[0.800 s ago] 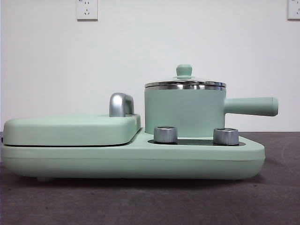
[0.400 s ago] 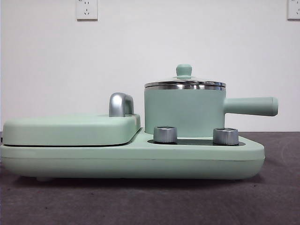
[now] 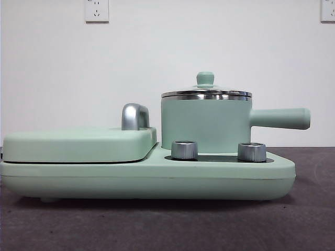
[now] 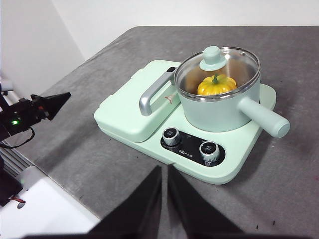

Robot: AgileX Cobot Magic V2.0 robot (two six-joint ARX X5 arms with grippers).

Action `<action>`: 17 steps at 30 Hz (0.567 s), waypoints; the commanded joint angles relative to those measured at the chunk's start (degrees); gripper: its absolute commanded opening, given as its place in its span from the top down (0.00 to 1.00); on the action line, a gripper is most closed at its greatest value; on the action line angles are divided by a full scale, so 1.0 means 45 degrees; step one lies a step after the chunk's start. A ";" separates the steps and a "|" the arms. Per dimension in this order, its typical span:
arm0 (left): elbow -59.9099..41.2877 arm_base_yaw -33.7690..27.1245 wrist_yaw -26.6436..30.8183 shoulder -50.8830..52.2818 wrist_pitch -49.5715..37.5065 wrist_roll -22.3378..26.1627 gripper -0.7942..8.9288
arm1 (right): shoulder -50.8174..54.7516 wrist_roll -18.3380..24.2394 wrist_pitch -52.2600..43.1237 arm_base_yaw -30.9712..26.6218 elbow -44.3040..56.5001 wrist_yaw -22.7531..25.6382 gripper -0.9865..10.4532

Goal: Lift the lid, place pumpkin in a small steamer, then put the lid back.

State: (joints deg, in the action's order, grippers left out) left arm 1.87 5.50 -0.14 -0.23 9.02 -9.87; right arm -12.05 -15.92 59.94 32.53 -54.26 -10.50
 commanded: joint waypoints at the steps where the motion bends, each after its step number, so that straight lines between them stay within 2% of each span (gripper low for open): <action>1: -0.0253 -0.0034 0.0160 0.0010 0.0248 0.0996 0.90 | -0.0019 0.0029 -0.0083 0.0073 -0.0107 -0.0005 0.90; 4: -0.0253 -0.0117 0.0291 0.0010 0.0452 0.1535 0.90 | -0.0019 0.0029 -0.0083 0.0073 -0.0107 0.0000 0.90; 17: -0.0253 -0.0481 0.0374 0.0010 0.0389 0.1447 0.90 | -0.0019 0.0029 -0.0083 0.0073 -0.0107 0.0000 0.90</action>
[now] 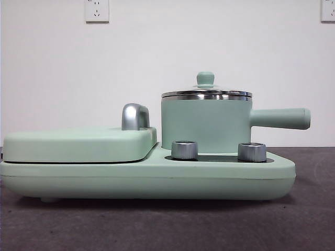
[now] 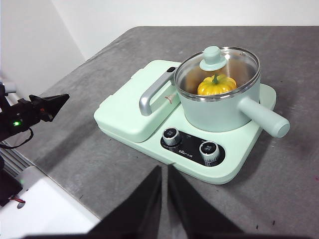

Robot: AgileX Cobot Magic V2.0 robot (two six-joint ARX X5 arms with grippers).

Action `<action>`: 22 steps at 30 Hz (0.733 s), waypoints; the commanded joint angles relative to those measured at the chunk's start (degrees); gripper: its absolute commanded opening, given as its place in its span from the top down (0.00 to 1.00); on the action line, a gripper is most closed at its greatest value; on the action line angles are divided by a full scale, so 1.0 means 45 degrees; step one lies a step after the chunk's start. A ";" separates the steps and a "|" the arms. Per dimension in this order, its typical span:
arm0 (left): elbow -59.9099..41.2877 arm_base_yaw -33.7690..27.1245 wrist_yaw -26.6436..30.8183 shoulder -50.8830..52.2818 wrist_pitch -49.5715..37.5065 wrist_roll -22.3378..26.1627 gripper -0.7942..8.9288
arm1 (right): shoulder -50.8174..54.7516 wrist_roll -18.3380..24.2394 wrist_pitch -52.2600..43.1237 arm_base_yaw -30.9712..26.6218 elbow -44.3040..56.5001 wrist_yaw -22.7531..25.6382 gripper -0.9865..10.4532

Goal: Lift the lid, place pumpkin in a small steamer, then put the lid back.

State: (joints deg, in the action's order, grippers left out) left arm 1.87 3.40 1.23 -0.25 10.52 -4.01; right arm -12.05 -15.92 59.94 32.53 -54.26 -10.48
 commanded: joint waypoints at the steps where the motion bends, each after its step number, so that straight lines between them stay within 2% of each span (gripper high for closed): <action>1: -0.0253 -0.0015 0.0068 0.0015 0.0053 0.0146 0.90 | -0.0019 0.0029 -0.0083 0.0073 -0.0107 -0.0005 0.90; 15: -0.0253 -0.0015 0.0063 0.0015 0.0053 0.0146 0.90 | -0.0019 0.0034 -0.0151 0.0063 -0.0078 0.0000 0.90; 19: -0.0253 -0.0015 0.0068 0.0015 0.0053 0.0146 0.90 | -0.0005 0.0063 -0.0908 -0.1020 0.0690 -0.0034 0.90; 22: -0.0253 -0.0010 0.0063 0.0015 0.0053 0.0141 0.90 | 0.0078 0.0068 -0.3196 -0.2511 0.2166 0.0355 0.90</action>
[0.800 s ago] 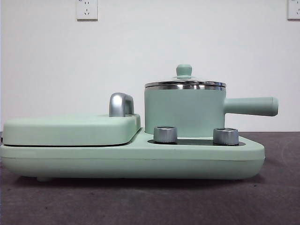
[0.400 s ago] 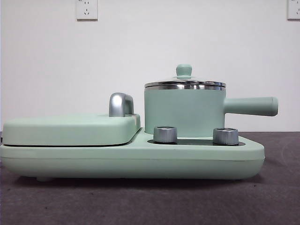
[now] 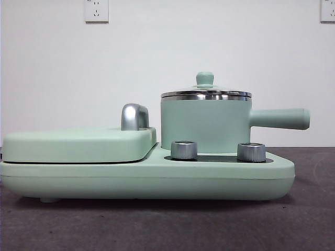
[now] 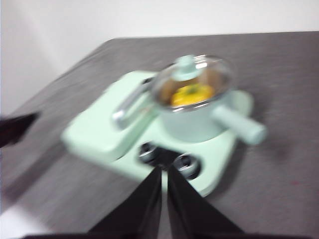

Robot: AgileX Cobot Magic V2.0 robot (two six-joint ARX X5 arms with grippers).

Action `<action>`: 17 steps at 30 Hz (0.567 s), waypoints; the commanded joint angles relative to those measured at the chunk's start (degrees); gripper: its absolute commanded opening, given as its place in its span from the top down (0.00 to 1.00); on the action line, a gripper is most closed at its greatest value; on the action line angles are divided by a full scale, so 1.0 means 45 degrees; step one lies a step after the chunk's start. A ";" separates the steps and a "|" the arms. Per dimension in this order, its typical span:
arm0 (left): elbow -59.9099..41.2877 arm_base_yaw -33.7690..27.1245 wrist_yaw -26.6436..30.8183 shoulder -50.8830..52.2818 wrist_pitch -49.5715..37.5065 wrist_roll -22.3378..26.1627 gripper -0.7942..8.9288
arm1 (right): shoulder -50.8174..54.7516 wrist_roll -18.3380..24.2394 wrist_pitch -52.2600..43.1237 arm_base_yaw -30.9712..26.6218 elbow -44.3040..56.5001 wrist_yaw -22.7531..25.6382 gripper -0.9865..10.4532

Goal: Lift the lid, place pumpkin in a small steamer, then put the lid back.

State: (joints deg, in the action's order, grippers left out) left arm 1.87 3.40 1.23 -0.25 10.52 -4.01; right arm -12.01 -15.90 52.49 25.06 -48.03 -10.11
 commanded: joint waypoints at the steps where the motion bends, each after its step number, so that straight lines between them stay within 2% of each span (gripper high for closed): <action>1: -0.0253 -0.0015 0.0068 0.0015 0.0053 0.0141 0.90 | 0.0073 0.0063 -0.2419 -0.1350 0.1268 0.0243 0.90; 4: -0.0248 -0.0015 0.0068 0.0015 0.0053 0.0141 0.90 | 0.0209 0.0068 -0.5022 -0.2866 0.2861 0.0238 0.90; 8: -0.0248 -0.0015 0.0063 0.0015 0.0053 0.0141 0.90 | 0.0486 0.0068 -0.6771 -0.4129 0.4609 0.0505 0.90; 11: -0.0248 -0.0015 0.0063 0.0015 0.0053 0.0141 0.90 | 0.0855 0.0282 -0.7456 -0.4707 0.5731 0.1020 0.90; 17: -0.0248 -0.0015 0.0063 0.0015 0.0053 0.0141 0.90 | 0.1851 0.1496 -0.8582 -0.5042 0.8136 0.2278 0.90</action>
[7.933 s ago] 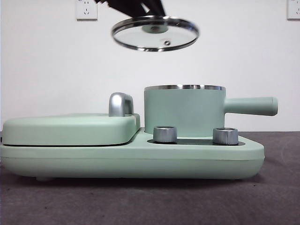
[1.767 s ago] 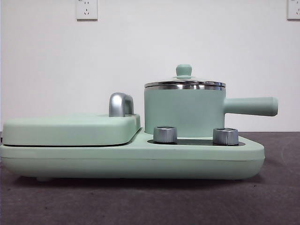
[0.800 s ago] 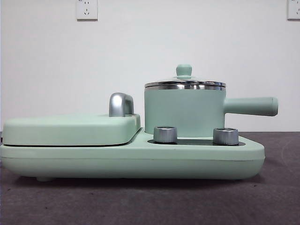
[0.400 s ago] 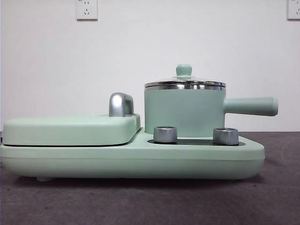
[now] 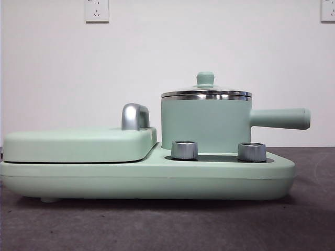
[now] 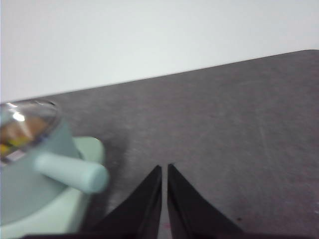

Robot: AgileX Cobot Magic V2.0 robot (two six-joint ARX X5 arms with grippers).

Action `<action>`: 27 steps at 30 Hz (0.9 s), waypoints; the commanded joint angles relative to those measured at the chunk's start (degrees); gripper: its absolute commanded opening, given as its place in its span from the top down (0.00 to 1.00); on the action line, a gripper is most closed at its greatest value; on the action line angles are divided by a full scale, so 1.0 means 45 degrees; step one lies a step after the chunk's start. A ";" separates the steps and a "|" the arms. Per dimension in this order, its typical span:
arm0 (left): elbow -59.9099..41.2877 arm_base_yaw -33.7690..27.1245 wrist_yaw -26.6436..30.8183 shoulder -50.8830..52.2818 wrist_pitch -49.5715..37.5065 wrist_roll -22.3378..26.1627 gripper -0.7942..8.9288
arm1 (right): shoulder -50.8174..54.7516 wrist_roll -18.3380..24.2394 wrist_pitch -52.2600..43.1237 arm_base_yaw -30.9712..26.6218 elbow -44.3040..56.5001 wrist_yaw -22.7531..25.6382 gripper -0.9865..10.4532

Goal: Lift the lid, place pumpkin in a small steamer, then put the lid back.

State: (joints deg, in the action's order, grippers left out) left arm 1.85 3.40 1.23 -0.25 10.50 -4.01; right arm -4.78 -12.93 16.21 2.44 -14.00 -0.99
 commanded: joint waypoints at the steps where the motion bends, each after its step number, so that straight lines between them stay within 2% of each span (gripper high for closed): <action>1: -0.0243 -0.0015 0.0063 0.0015 0.0058 0.0141 0.90 | 0.0359 0.1010 -0.0758 -0.0015 0.0894 0.0262 0.90; 6: -0.0243 -0.0015 0.0063 0.0015 0.0058 0.0141 0.90 | 0.0777 0.1608 -0.1603 -0.0015 0.2234 0.0345 0.90; 11: -0.0243 -0.0015 0.0063 0.0015 0.0058 0.0141 0.90 | 0.1015 0.1787 -0.1583 -0.0015 0.2924 0.0418 0.90; 19: -0.0243 -0.0015 0.0063 0.0015 0.0058 0.0141 0.90 | 0.1015 0.2390 -0.1409 -0.0015 0.2968 0.0743 0.90; 27: -0.0243 -0.0015 0.0063 0.0015 0.0058 0.0146 0.90 | 0.1015 0.2390 -0.1603 -0.0015 0.2968 0.0763 0.90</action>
State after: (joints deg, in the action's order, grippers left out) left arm 1.87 3.40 1.23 -0.25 10.50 -4.01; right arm -0.36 -2.76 9.56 2.44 -1.02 2.15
